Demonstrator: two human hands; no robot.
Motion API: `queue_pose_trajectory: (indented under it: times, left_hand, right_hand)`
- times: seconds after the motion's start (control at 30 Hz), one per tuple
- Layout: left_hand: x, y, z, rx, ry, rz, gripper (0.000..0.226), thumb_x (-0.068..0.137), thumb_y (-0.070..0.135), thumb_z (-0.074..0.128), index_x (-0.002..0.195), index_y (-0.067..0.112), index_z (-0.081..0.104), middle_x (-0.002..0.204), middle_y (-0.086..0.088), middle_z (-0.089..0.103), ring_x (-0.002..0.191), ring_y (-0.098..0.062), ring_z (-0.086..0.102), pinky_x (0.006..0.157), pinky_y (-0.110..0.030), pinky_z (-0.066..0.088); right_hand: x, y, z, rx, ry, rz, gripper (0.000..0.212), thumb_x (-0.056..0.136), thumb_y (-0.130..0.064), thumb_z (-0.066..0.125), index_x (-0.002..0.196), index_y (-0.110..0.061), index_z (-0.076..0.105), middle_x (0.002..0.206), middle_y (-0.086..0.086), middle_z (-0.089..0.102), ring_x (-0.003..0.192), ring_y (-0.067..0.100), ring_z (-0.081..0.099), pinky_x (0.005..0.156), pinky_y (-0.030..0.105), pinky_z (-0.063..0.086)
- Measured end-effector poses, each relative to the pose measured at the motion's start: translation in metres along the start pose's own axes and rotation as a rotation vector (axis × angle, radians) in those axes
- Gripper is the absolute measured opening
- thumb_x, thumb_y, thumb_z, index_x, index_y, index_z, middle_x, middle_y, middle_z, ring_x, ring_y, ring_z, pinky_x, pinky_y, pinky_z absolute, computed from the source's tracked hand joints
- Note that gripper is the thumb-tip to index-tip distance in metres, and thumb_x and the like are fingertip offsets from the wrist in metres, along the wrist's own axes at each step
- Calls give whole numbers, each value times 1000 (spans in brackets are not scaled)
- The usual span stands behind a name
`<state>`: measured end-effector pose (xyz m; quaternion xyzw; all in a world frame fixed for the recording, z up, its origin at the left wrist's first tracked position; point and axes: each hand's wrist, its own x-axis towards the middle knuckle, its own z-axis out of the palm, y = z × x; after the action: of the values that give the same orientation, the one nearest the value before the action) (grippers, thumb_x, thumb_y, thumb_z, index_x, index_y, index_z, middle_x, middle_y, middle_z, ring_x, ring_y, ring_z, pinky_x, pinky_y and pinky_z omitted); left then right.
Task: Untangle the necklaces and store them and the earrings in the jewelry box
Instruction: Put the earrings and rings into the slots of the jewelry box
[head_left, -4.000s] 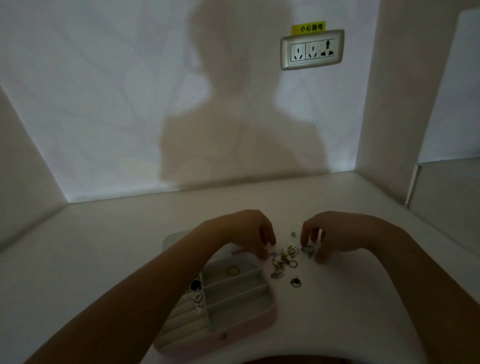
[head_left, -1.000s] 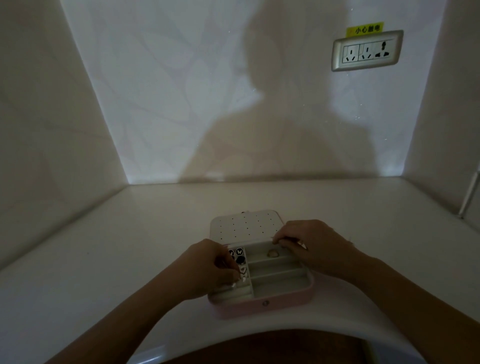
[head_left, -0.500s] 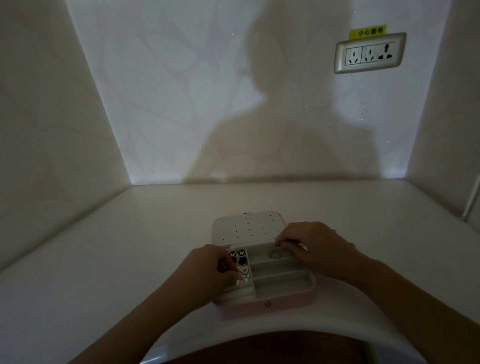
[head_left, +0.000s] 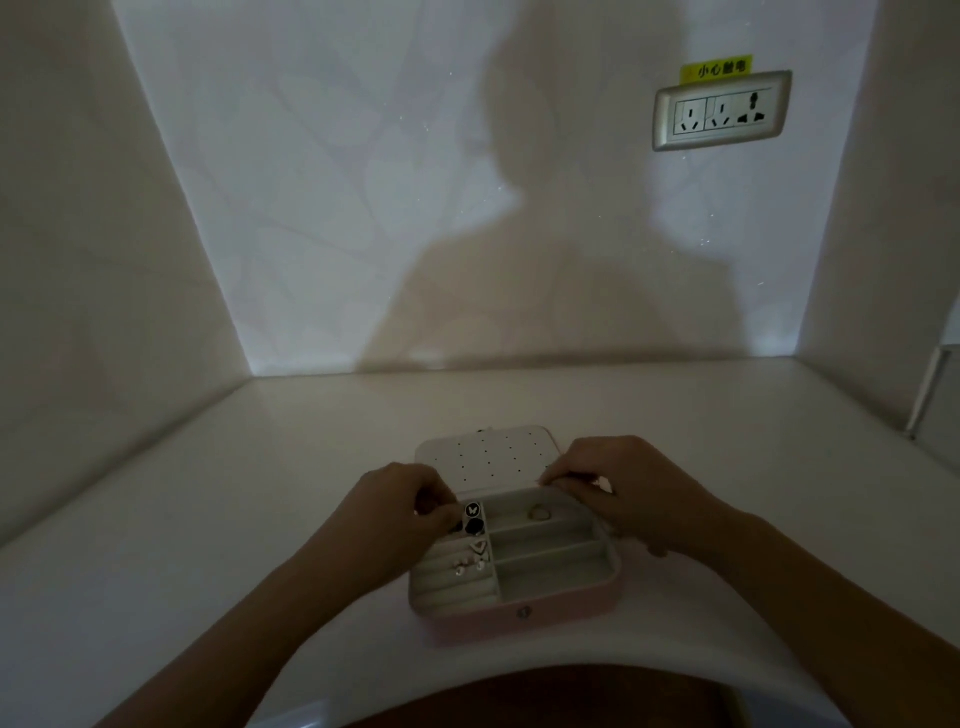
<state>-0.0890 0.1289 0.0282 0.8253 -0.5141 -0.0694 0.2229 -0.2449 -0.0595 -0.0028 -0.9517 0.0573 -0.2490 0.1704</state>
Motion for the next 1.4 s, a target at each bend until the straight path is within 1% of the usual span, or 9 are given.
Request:
queue_pose_trajectory:
  times: [0.17,0.23,0.3,0.4,0.63,0.77,0.9,1.2,1.4]
  left_hand:
    - [21,20,-11,-82,-3,116,3,89,28,58,87,29,58,81,14,61,66,0,59,62,-14,51]
    - [32,30,-10,-75,-42,181,4,89,29,59,92,30,57,87,17,59,73,3,57,63,-12,51]
    - [45,39,-5,-47,-108,260,12,89,30,59,101,30,58,96,17,58,86,5,55,79,-15,50]
    - [65,52,6,11,-237,361,22,87,32,61,109,30,61,108,16,58,101,0,52,91,-21,45]
    - [106,76,34,165,-332,429,29,84,26,67,112,20,64,114,4,62,104,-7,53,75,-11,36]
    - [124,79,44,193,-362,398,29,80,21,72,108,16,67,109,0,65,98,-9,58,81,-18,41]
    - [134,82,53,230,-462,364,31,78,23,74,108,15,67,109,0,66,100,-12,60,89,-23,45]
    - [142,86,61,207,-454,375,17,79,20,73,95,14,73,98,1,71,80,-4,58,69,-12,41]
    - [142,81,58,119,-440,377,16,78,14,73,94,13,74,94,0,73,74,1,59,72,-8,44]
  right_hand:
    - [-4,16,-35,-37,34,213,16,90,-19,60,101,-25,69,91,-12,65,76,-6,56,70,9,46]
    - [-10,28,-50,-47,-51,321,16,89,-18,62,94,-33,67,90,-14,65,77,-5,59,69,11,47]
    - [-15,35,-62,-40,-179,411,16,85,-21,67,87,-36,66,86,-13,66,76,-2,61,66,13,47]
    - [-16,35,-67,31,-377,501,17,74,-31,79,88,-27,69,79,-9,67,67,4,63,60,15,47]
    - [-9,22,-40,-10,-402,398,30,65,-42,82,89,-30,69,82,-13,63,68,-3,55,60,12,39]
    - [-7,20,-34,-1,-441,325,19,71,-33,79,88,-26,73,84,-12,64,68,-8,53,62,6,39]
    - [-11,27,-44,-64,-443,371,13,77,-21,75,90,-23,75,86,-13,67,72,-4,54,63,5,37]
    - [-13,36,-53,-153,-436,422,19,77,-18,75,96,-22,74,76,-13,56,67,0,51,54,5,35]
    - [-13,33,-53,-108,-408,473,19,78,-23,74,97,-20,73,86,-5,65,71,5,58,57,9,39]
